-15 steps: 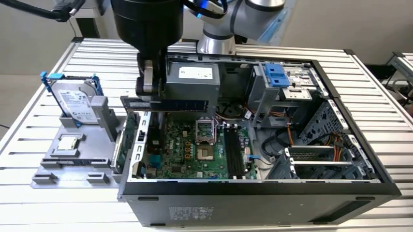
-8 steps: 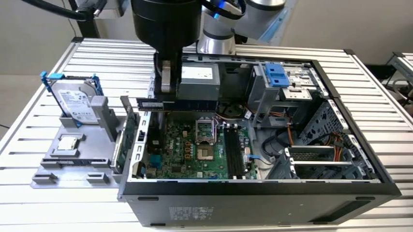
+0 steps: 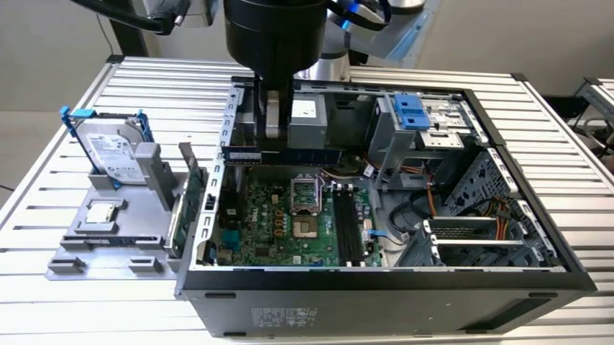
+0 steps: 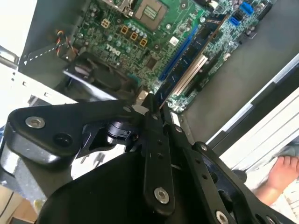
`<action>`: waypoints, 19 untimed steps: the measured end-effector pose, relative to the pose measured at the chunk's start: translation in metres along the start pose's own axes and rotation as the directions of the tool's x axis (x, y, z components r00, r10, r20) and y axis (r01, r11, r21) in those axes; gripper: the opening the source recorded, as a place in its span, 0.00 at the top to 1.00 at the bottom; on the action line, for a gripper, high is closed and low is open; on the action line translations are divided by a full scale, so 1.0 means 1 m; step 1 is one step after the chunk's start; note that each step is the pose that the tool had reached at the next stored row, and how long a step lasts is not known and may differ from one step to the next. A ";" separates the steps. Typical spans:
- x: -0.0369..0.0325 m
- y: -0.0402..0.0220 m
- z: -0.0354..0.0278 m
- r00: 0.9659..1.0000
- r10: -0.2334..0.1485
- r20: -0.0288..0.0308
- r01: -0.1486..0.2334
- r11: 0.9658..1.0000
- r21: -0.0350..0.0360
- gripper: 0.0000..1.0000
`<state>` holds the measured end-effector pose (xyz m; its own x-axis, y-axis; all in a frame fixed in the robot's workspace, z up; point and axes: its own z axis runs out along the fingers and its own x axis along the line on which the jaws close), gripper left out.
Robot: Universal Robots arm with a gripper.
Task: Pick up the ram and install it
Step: 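Pick up the ram and move it above insertion slot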
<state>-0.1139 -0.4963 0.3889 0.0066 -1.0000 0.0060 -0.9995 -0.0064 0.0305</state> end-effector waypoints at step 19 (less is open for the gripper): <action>0.0004 -0.0684 -0.0021 1.000 0.000 0.000 0.000 1.000 -0.008 1.00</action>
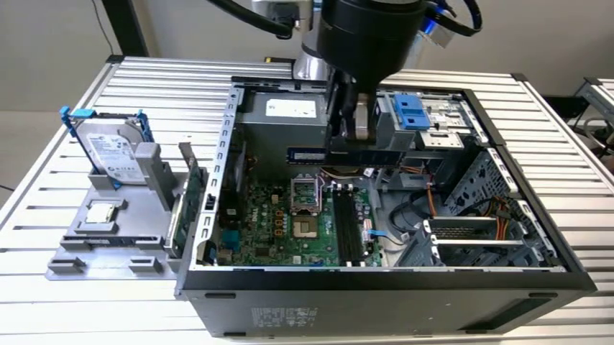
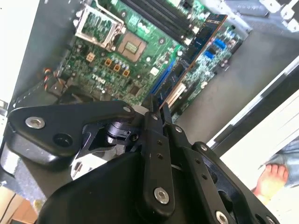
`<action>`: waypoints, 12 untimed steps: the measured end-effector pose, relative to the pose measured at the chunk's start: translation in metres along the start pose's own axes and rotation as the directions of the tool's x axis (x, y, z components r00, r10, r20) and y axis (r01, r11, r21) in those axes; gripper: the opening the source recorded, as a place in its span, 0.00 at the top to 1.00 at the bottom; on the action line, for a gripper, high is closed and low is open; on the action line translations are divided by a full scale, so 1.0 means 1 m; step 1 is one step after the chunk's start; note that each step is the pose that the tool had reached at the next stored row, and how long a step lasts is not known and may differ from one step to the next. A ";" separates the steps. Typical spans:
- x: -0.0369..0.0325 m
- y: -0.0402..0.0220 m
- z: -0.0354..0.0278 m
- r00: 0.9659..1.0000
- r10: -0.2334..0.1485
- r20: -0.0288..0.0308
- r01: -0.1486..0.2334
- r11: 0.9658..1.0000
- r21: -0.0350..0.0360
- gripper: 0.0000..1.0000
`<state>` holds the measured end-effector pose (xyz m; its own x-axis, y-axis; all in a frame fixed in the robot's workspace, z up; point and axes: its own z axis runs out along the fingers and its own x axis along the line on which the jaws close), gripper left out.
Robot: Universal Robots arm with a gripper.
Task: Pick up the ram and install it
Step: 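Pick up the ram and move it above insertion slot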
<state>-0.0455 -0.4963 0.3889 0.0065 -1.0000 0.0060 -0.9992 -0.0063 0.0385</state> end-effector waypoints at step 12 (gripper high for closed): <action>0.0003 -0.0522 -0.0020 1.000 0.000 0.000 0.000 1.000 -0.009 1.00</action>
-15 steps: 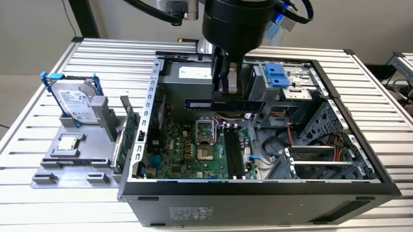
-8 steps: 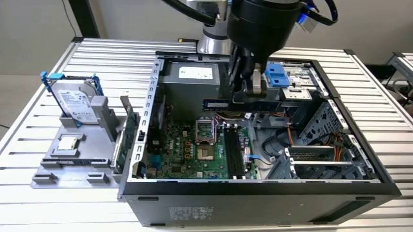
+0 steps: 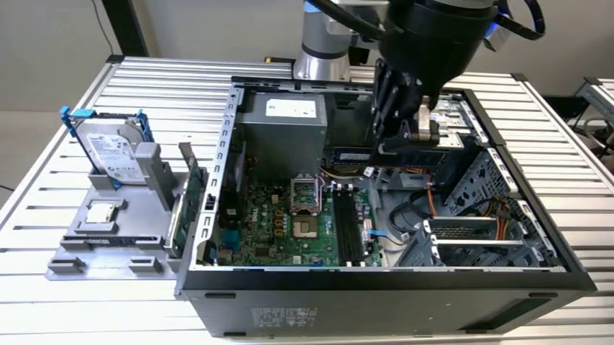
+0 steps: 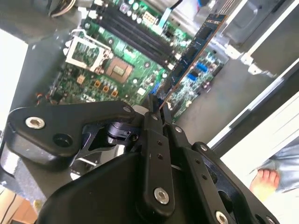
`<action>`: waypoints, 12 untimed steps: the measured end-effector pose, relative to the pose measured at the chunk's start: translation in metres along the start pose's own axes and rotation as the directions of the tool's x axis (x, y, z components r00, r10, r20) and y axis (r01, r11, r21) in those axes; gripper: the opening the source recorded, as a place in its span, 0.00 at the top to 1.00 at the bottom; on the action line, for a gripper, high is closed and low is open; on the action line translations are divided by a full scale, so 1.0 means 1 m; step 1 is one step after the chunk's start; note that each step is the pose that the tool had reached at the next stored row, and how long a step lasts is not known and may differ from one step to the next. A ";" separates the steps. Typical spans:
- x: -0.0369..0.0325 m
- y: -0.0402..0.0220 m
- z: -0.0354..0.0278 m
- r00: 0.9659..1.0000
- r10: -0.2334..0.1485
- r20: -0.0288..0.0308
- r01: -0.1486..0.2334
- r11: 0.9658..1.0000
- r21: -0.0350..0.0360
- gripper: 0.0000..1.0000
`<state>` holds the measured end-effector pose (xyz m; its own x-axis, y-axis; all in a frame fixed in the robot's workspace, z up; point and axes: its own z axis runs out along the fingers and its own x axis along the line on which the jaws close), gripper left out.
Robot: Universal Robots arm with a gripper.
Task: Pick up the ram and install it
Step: 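Pick up the ram and move it above insertion slot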
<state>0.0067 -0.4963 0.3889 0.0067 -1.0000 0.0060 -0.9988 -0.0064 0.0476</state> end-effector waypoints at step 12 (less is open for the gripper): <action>0.0003 -0.0244 -0.0011 1.000 0.000 0.000 0.000 1.000 0.006 1.00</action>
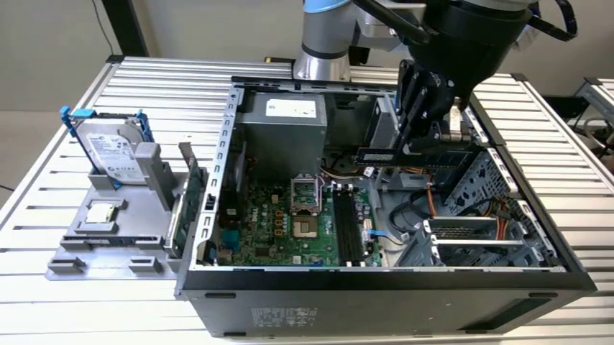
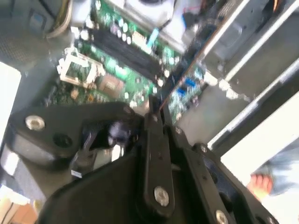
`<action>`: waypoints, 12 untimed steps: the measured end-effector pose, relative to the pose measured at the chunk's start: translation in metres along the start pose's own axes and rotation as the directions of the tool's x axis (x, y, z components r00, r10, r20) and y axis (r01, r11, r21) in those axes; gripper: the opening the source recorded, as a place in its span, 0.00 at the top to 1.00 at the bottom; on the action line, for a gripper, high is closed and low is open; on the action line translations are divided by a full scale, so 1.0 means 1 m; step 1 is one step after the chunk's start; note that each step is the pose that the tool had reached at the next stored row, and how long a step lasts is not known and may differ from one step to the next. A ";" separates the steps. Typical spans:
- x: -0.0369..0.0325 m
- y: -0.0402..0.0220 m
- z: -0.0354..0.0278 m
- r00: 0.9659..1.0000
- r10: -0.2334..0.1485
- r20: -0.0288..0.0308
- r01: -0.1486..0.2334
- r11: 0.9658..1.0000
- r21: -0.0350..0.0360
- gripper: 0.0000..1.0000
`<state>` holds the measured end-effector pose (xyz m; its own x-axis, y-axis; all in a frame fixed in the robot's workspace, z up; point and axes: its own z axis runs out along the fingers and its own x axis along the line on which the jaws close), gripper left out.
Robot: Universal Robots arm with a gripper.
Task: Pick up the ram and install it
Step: 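Pick up the ram and move it above insertion slot, then insert the ram into the slot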
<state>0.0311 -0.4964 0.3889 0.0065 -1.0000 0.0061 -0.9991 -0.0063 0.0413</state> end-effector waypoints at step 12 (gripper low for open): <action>0.0000 0.0003 0.0000 1.000 0.000 0.000 0.000 1.000 0.000 1.00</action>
<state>0.0308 -0.4964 0.3889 0.0066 -1.0000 0.0060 -0.9991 -0.0064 0.0416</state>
